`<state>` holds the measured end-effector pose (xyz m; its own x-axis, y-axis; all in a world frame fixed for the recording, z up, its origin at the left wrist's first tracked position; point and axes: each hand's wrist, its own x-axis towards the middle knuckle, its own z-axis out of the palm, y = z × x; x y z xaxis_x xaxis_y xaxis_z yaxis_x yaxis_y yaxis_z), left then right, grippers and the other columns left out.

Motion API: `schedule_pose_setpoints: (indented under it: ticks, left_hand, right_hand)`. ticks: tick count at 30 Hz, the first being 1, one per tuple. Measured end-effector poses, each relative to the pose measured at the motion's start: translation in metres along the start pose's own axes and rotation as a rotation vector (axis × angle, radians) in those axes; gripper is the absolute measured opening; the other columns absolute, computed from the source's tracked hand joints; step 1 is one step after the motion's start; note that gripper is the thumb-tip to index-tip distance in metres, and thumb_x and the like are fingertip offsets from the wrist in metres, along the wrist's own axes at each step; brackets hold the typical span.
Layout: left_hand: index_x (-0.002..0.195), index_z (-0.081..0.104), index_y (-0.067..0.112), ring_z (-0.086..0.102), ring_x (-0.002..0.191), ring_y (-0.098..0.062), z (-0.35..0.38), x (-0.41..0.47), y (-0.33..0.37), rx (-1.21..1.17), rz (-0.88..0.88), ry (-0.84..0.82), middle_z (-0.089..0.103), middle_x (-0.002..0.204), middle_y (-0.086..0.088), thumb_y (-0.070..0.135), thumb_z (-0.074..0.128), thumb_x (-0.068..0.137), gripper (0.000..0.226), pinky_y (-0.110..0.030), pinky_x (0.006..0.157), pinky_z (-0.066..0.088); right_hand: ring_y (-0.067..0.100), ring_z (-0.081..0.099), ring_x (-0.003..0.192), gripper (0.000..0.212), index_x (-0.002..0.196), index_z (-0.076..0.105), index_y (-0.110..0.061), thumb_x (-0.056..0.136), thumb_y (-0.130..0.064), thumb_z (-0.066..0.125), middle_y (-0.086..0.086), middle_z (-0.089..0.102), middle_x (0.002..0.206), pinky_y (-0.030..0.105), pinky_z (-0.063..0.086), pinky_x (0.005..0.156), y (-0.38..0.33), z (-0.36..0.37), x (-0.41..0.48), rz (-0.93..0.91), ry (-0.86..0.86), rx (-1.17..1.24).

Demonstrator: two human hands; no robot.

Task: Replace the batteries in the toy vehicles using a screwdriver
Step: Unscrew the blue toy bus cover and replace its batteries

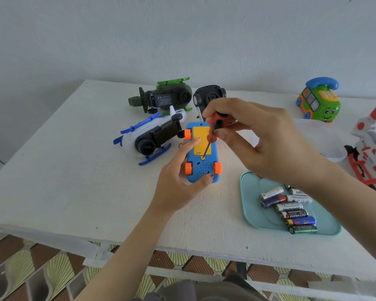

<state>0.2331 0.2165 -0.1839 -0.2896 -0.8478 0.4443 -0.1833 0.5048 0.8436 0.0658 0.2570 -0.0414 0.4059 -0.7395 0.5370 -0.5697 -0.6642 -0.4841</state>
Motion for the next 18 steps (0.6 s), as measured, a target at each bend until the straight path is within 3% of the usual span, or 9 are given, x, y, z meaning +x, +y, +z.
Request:
schedule_pose_setpoints:
  ticks: [5,12,15,18]
  left_hand:
    - [0.127,0.040,0.042,0.062,0.102,0.003,-0.001,-0.001,0.002,-0.003,-0.015,0.012,0.055,0.111,0.025,0.041,0.070,0.077,0.058,-0.010,0.074,0.051]
    - [0.130,0.038,0.038,0.059,0.105,0.006,0.000,-0.001,0.005,-0.005,0.002,0.008,0.053,0.115,0.024,0.040,0.069,0.077,0.061,-0.007,0.075,0.049]
    - [0.132,0.040,0.033,0.059,0.106,0.005,0.000,-0.001,0.004,-0.011,0.006,0.006,0.054,0.117,0.020,0.040,0.069,0.078,0.062,-0.009,0.077,0.049]
    - [0.134,0.041,0.030,0.060,0.109,0.000,0.000,-0.001,0.001,-0.016,-0.007,-0.001,0.055,0.121,0.013,0.041,0.070,0.078,0.064,-0.012,0.078,0.052]
  right_hand:
    - [0.017,0.062,0.084,0.024,0.113,0.061,-0.004,0.089,-0.007,0.061,0.000,0.064,0.094,0.039,0.053,0.076,-0.002,0.002,0.001,-0.048,0.047,-0.095]
    - [0.014,0.064,0.086,0.031,0.114,0.058,-0.019,0.087,-0.004,0.065,0.007,0.064,0.095,0.033,0.058,0.078,-0.001,0.007,0.000,0.041,0.152,0.135]
    - [0.015,0.062,0.081,0.024,0.110,0.065,-0.012,0.087,-0.006,0.067,0.011,0.062,0.089,0.024,0.057,0.075,0.002,0.010,-0.003,0.042,0.234,0.077]
    - [0.011,0.063,0.081,0.024,0.116,0.062,-0.003,0.094,0.000,0.054,0.012,0.063,0.091,0.017,0.054,0.074,0.004,0.011,-0.005,0.027,0.265,0.039]
